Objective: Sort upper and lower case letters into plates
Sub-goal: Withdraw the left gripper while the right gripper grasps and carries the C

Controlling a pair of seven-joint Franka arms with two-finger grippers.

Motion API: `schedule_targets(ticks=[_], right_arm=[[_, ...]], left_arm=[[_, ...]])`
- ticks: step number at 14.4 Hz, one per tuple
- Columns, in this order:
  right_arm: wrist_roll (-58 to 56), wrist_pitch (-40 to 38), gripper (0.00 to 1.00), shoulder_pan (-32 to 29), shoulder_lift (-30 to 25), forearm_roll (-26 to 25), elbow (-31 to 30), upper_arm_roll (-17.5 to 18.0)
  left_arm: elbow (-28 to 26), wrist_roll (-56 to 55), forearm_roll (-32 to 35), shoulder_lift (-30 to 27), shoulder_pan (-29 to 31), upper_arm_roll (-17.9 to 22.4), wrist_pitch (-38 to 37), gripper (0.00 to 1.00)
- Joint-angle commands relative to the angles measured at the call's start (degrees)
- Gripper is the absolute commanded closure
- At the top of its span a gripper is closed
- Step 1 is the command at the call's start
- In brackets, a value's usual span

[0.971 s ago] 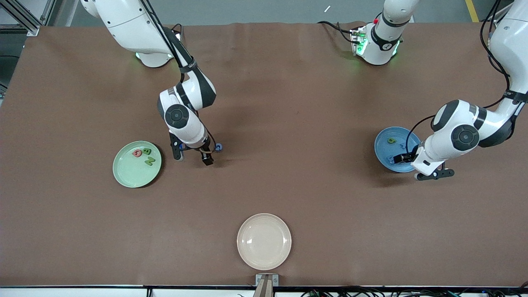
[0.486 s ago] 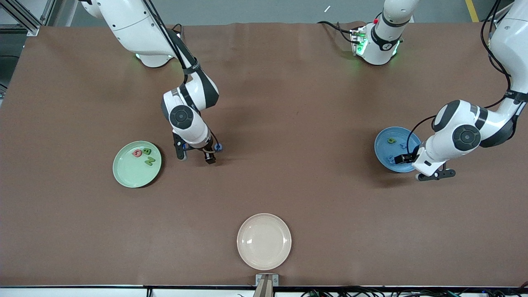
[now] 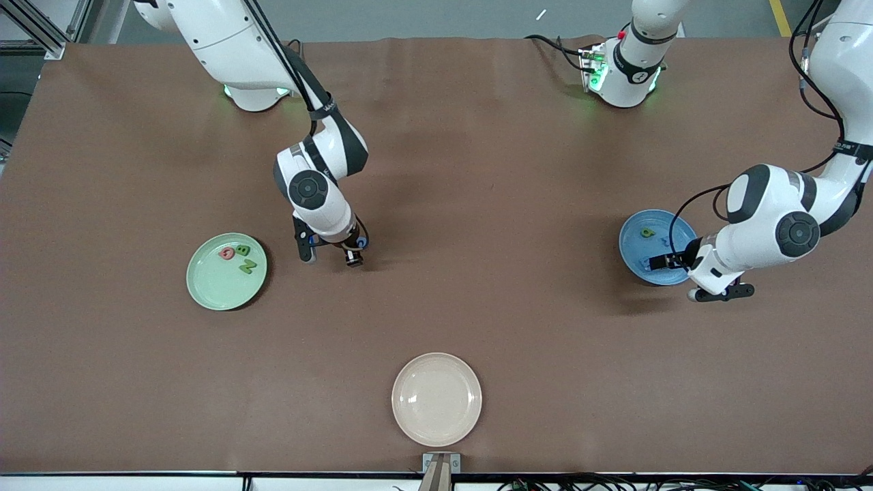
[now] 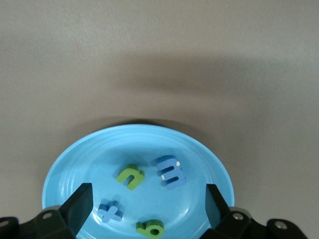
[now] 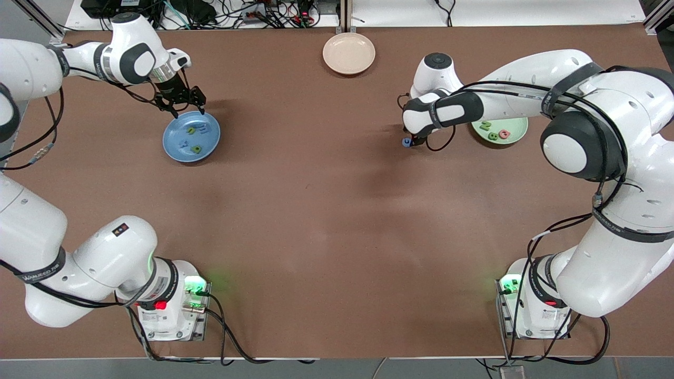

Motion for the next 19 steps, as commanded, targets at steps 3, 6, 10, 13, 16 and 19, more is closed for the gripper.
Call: schedule_targets(ticks=[3,6,10,13,16,19], right_arm=[[1.8,0.3,0.36,1.3,0.4,-0.1,0.2,-0.3],[1.8,0.3,0.36,2.0,0.5,-0.1,-0.1,-0.4],[1.8,0.2,0.42,1.8,1.2,-0.1,-0.2,-0.4],[1.8,0.1,0.67,1.3,1.2,-0.1,-0.2,-0.4],[1.7,-0.3,0.95,1.1,1.2,-0.1,-0.2,-0.4],[-0.8,-2.5,1.00,-1.1,-0.2,-0.8,0.0,-0.9]], left_arm=[[-0.9,9.4,-15.1,-9.9,-22.8,21.8,-1.4,0.01],[-1.3,10.5,-18.9,-11.8,-33.0,30.8,-2.5,0.01],[-1.5,10.6,-22.1,-13.0,-38.0,34.6,-2.6,0.01],[-1.6,11.3,-24.6,-13.2,-42.5,39.0,-2.6,0.01],[-2.6,13.4,-25.5,-14.1,-46.8,44.3,-2.6,0.01],[-2.6,13.5,-26.5,-14.0,-47.0,44.4,-2.6,0.01]])
